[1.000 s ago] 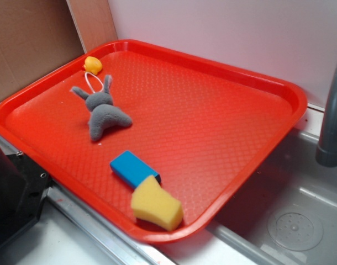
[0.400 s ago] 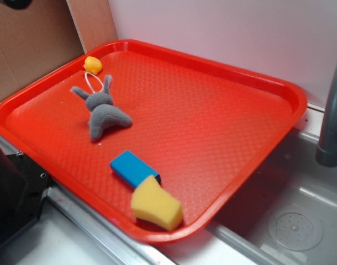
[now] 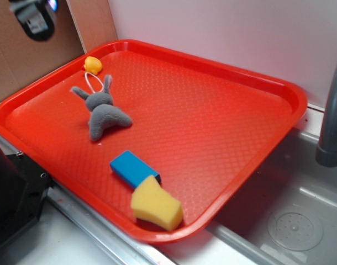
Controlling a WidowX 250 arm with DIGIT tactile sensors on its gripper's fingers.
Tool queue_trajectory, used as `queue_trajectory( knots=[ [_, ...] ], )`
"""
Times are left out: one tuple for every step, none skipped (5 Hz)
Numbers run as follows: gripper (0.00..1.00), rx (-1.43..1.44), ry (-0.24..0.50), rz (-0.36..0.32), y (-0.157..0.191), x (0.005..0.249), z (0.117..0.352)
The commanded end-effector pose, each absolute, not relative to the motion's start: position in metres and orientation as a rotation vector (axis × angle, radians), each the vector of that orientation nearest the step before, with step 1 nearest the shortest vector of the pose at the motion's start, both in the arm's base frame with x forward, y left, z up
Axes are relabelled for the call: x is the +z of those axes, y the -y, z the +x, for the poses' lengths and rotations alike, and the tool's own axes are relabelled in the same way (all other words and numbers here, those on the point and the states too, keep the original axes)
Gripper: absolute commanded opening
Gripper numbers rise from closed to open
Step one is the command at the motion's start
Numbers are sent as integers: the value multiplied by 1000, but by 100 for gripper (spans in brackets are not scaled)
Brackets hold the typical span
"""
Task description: Grab the blue block.
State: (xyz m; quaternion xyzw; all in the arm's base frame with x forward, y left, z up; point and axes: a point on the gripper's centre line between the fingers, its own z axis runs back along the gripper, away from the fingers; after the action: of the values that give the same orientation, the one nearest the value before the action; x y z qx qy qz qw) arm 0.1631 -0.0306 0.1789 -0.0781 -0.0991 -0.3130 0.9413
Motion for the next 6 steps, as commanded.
queue_trajectory(
  knots=[
    [100, -1131, 248, -125, 60, 163, 158],
    [100, -1389, 241, -73, 67, 145, 150],
    [100, -1640, 245, -83, 67, 128, 147],
    [100, -1698, 236, -22, 71, 106, 148],
    [100, -1716, 183, 10, 80, 80, 151],
    [100, -1743, 153, 24, 89, 62, 149]
  ],
)
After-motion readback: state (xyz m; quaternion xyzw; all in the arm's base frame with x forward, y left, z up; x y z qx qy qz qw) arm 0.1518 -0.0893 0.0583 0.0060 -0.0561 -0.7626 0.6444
